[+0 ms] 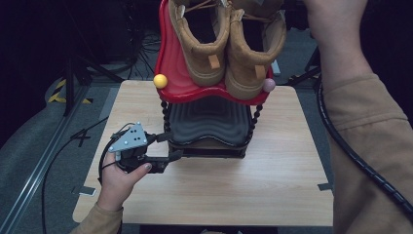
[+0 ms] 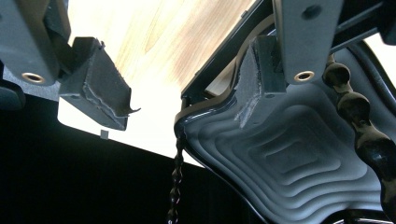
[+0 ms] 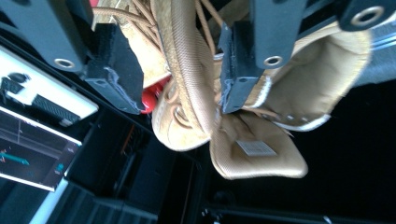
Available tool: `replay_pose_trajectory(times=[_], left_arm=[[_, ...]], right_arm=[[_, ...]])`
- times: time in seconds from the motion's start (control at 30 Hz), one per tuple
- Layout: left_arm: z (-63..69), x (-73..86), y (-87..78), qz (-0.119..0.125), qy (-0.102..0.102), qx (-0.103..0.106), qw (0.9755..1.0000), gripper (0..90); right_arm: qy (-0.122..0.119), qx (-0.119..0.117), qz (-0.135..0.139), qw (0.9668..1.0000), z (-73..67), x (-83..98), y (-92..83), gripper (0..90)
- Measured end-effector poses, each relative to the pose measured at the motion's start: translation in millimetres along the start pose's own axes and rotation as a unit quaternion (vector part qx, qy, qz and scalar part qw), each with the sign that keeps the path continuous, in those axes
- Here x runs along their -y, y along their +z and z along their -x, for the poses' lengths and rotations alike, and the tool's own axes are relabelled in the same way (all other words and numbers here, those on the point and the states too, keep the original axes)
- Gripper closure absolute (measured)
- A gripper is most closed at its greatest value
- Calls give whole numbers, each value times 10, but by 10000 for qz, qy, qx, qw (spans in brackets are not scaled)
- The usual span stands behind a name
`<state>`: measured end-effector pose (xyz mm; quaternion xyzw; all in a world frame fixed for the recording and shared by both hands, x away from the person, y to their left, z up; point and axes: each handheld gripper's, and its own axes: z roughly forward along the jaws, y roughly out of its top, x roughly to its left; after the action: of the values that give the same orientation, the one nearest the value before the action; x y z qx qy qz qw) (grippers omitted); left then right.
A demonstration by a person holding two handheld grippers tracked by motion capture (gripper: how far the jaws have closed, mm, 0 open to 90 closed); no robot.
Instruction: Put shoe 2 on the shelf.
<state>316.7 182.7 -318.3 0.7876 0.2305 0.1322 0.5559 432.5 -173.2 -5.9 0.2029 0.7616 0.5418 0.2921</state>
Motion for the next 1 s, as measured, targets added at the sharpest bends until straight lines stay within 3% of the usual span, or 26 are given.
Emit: replay_pose_trajectory(times=[0.13,0.23,0.5,0.77,0.87,1.0], left_arm=[[5,4,25,-28,-86,19,10000,359],[2,-1,47,-48,-15,28,10000,359],[41,2,98,-146,4,64,9999,359],[75,-26,107,-132,37,76,9999,357],[70,-23,112,-152,38,81,9998,358],[74,-11,126,-170,18,80,9998,358]], right_arm=[[-17,-176,197,9996,-46,-16,-182,464],[-28,-355,290,9989,-111,-13,-312,457],[-225,-935,370,9947,-468,107,-630,451],[-313,-1328,86,9906,-701,299,-681,453],[-290,-1551,-122,9874,-809,473,-681,451],[-237,-1682,-287,9850,-861,626,-659,451]])
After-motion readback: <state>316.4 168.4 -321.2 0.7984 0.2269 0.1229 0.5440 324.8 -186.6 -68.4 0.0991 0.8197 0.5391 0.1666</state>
